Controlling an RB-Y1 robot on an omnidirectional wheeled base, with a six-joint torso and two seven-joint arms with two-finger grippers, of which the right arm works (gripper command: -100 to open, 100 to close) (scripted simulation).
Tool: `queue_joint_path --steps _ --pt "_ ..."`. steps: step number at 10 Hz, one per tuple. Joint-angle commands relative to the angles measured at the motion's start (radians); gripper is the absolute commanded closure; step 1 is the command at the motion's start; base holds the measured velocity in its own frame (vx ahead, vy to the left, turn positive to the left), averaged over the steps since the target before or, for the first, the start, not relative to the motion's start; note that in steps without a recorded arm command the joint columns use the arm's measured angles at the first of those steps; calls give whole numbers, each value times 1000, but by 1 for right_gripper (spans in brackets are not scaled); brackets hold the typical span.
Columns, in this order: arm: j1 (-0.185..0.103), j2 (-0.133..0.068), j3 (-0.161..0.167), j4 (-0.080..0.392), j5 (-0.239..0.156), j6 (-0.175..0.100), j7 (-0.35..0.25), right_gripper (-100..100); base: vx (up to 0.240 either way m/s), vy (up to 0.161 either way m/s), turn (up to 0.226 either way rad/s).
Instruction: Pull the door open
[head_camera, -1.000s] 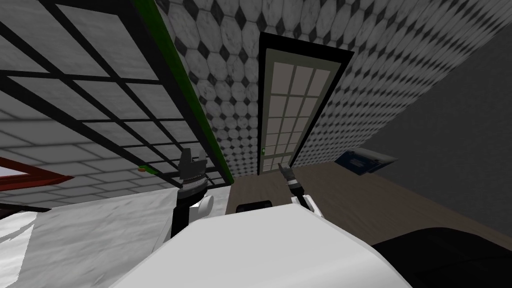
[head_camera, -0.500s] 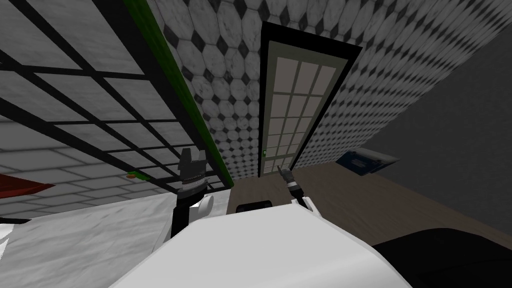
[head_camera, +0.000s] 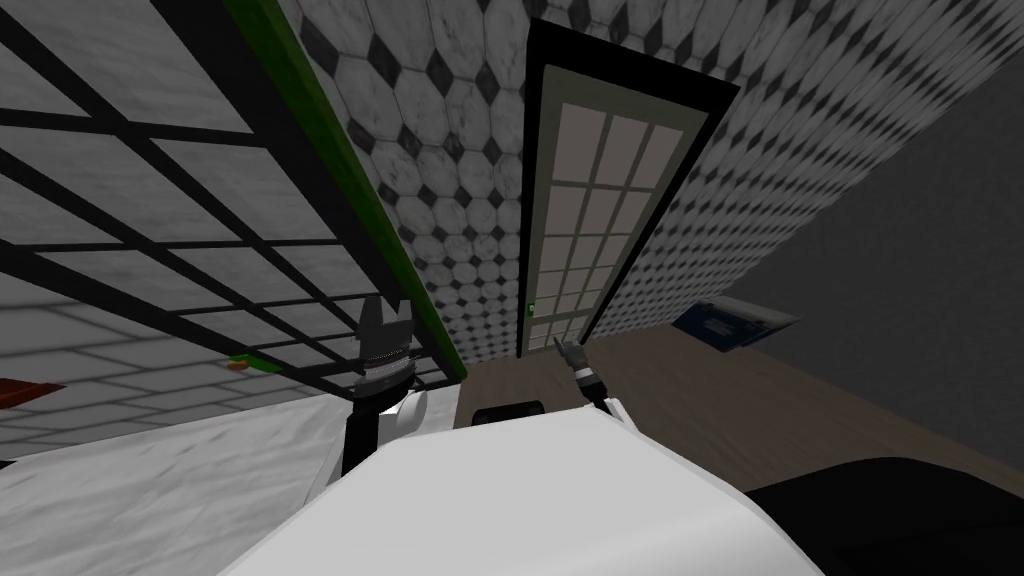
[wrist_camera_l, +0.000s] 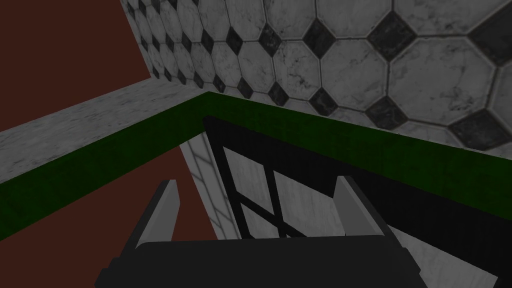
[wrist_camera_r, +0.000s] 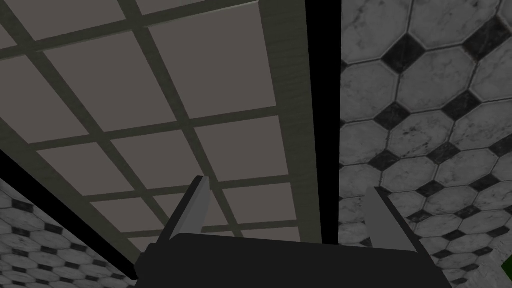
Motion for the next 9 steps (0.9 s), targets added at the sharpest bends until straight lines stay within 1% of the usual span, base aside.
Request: queue_joint_path --steps 1,2,3,4,6,8,9 --pt "-8 1 -8 32 12 -14 24 -100 82 21 -20" --pt "-14 4 -17 68 27 -30 50 -100 134 48 -40" --pt "-18 6 -21 85 33 -37 62 -100 139 58 -37" --pt "-24 9 -29 118 47 -52 87 -100 163 77 -41" --pt "-30 12 -38 151 61 -66 111 -100 130 45 -32" --pt "-42 19 -52 210 85 -92 155 -100 147 38 -46" --pt "-44 21 -56 224 91 -98 165 -100 158 43 -34"
